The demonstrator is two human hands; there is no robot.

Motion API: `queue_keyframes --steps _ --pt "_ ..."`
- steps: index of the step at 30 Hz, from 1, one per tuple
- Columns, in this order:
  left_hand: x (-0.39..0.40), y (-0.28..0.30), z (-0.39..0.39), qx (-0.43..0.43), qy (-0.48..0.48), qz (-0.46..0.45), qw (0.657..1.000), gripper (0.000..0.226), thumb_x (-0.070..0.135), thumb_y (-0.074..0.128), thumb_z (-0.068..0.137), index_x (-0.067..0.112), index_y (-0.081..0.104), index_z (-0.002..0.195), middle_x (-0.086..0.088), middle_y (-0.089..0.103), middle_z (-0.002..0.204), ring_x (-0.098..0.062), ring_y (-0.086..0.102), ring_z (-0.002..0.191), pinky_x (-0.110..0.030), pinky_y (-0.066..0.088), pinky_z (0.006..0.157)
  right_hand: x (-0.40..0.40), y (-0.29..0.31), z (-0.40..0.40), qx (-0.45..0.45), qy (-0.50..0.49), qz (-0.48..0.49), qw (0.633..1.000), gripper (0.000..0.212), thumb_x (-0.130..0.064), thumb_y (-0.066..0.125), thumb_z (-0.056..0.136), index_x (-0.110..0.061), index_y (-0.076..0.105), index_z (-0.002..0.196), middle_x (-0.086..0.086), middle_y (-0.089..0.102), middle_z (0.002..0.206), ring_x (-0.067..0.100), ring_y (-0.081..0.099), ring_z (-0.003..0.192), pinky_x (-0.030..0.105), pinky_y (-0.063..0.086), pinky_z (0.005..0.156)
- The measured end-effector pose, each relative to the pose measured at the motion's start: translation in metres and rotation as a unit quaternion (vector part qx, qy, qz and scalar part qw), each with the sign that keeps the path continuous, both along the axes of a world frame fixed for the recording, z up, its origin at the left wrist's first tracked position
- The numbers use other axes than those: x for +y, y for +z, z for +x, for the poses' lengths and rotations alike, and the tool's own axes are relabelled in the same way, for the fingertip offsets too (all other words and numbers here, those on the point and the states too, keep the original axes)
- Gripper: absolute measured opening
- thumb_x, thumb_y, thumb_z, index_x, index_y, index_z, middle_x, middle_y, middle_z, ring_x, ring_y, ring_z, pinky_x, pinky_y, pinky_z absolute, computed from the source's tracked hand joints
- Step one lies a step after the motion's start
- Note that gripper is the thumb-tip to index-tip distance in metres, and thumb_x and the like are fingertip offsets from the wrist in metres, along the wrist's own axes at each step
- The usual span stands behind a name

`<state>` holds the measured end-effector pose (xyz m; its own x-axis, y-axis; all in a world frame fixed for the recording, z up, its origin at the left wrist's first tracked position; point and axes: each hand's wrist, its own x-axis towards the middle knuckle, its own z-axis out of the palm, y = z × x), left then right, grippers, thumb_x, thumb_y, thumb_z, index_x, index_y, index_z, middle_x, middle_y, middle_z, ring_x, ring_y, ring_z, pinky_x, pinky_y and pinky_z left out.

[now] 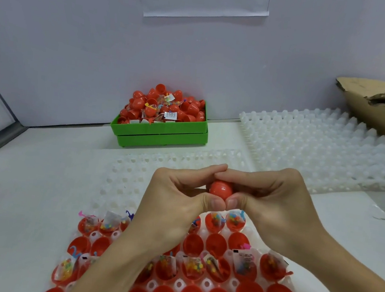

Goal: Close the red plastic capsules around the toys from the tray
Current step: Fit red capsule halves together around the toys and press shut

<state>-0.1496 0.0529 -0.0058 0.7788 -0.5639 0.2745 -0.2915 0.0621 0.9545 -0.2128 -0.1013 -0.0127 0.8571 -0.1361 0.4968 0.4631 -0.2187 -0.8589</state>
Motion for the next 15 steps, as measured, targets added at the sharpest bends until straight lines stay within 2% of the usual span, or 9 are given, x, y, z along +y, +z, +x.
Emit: queue_keyframes --steps 6,9,12,14,15 --pt "-0.0001 -0.0004 -0.0006 0.006 -0.002 -0.005 1.0 0.043 -0.016 0.072 0.071 0.018 0.074 0.097 0.009 0.076 0.092 -0.005 0.073 0.087 -0.013 0.054 0.072 0.0021 -0.0023 0.0001 -0.018 -0.005 -0.004 1.0 0.059 0.016 0.073 0.069 -0.037 0.078 0.092 -0.014 0.077 0.084 0.005 0.074 0.082 0.014 0.056 0.073" --pt "0.0006 -0.0017 0.0023 0.015 -0.013 -0.004 1.0 0.04 -0.009 0.074 0.074 0.019 0.073 0.102 0.006 0.076 0.098 -0.007 0.073 0.091 -0.015 0.055 0.074 0.0023 -0.0028 0.004 -0.006 -0.015 0.01 1.0 0.059 0.018 0.074 0.068 -0.038 0.078 0.087 -0.013 0.077 0.081 0.005 0.074 0.081 0.014 0.056 0.073" --pt "0.0022 -0.005 0.0065 0.065 -0.042 -0.02 0.997 0.042 0.016 0.074 0.07 0.019 0.072 0.111 -0.002 0.075 0.109 -0.017 0.07 0.104 -0.023 0.056 0.083 0.0009 -0.0011 0.005 0.003 0.003 0.025 1.0 0.042 0.006 0.081 0.066 -0.032 0.08 0.085 -0.009 0.077 0.083 0.008 0.075 0.083 0.015 0.056 0.075" --pt "0.0019 -0.0061 0.0083 0.114 -0.06 -0.05 0.99 0.041 0.017 0.071 0.07 0.02 0.073 0.111 -0.007 0.073 0.115 -0.022 0.068 0.11 -0.027 0.057 0.085 -0.0015 0.0006 0.0024 0.013 0.032 0.022 0.999 0.037 -0.005 0.081 0.065 -0.025 0.077 0.096 -0.01 0.077 0.092 0.009 0.074 0.09 0.017 0.057 0.079" --pt "0.0014 -0.0063 0.0084 0.133 -0.065 -0.064 0.987 0.04 0.014 0.069 0.072 0.019 0.073 0.111 -0.008 0.072 0.117 -0.023 0.068 0.111 -0.028 0.057 0.085 -0.003 0.0006 0.0018 0.018 0.039 0.01 0.999 0.039 -0.002 0.079 0.068 -0.023 0.075 0.1 -0.012 0.077 0.097 0.008 0.073 0.095 0.017 0.056 0.081"
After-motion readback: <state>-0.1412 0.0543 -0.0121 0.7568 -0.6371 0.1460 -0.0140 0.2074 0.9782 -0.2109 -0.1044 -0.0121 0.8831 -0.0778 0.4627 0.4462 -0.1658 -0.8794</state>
